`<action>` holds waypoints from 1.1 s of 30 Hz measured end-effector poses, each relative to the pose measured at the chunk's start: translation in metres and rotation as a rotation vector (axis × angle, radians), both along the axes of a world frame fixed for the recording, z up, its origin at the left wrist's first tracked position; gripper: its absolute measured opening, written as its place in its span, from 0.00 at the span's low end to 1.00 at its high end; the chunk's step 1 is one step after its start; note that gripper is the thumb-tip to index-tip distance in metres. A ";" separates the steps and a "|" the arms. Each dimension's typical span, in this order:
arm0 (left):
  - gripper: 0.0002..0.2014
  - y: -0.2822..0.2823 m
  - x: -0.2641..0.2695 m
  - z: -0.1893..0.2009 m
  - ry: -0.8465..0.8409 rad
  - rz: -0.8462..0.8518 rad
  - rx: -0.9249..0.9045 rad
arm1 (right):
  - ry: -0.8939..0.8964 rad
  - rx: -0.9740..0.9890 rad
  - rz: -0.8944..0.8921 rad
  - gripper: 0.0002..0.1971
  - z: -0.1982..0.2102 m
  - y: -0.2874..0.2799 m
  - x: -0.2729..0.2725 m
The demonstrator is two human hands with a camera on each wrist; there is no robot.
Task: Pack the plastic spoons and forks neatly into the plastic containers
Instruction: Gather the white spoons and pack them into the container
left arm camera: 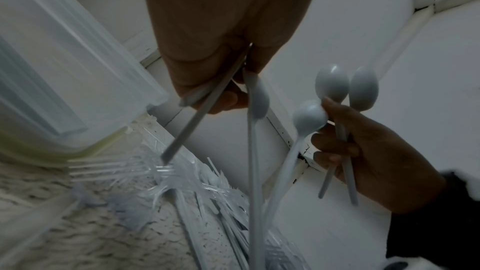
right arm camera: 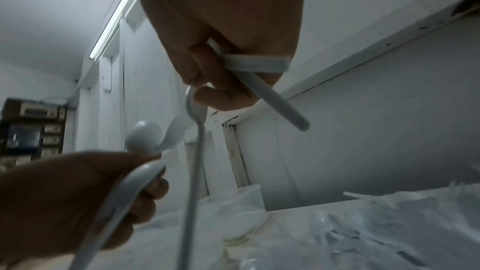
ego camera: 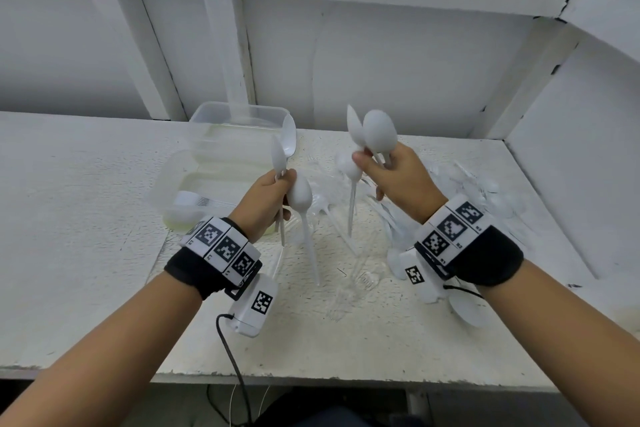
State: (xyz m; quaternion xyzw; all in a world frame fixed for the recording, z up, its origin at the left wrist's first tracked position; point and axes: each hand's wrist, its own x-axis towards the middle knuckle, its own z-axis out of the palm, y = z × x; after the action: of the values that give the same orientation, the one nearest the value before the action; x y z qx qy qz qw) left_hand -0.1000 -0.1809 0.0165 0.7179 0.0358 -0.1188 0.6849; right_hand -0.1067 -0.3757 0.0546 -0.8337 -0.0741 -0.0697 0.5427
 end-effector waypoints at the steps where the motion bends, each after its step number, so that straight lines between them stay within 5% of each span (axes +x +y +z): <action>1: 0.11 -0.001 -0.001 0.001 0.006 0.002 -0.010 | 0.019 0.029 0.003 0.07 0.003 0.003 -0.002; 9: 0.11 -0.009 -0.009 0.006 -0.003 -0.038 -0.091 | 0.109 0.123 0.020 0.14 -0.003 0.017 -0.009; 15: 0.10 -0.011 -0.013 0.003 -0.005 -0.068 -0.195 | 0.121 0.106 0.004 0.11 -0.018 0.030 -0.016; 17: 0.11 -0.010 -0.013 0.002 -0.012 -0.060 -0.188 | 0.108 0.066 0.012 0.02 -0.023 0.032 -0.017; 19: 0.10 -0.009 -0.013 0.002 -0.022 -0.063 -0.204 | 0.091 0.066 0.001 0.08 -0.027 0.031 -0.016; 33: 0.11 -0.019 -0.012 0.005 -0.007 -0.140 -0.467 | 0.247 0.377 0.080 0.05 -0.036 0.043 -0.019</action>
State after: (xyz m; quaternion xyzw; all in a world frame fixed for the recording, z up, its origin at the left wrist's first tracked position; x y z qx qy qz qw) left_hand -0.1119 -0.1997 0.0217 0.5413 -0.0449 -0.1685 0.8225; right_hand -0.1252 -0.3330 0.0188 -0.7162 -0.0259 0.0421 0.6961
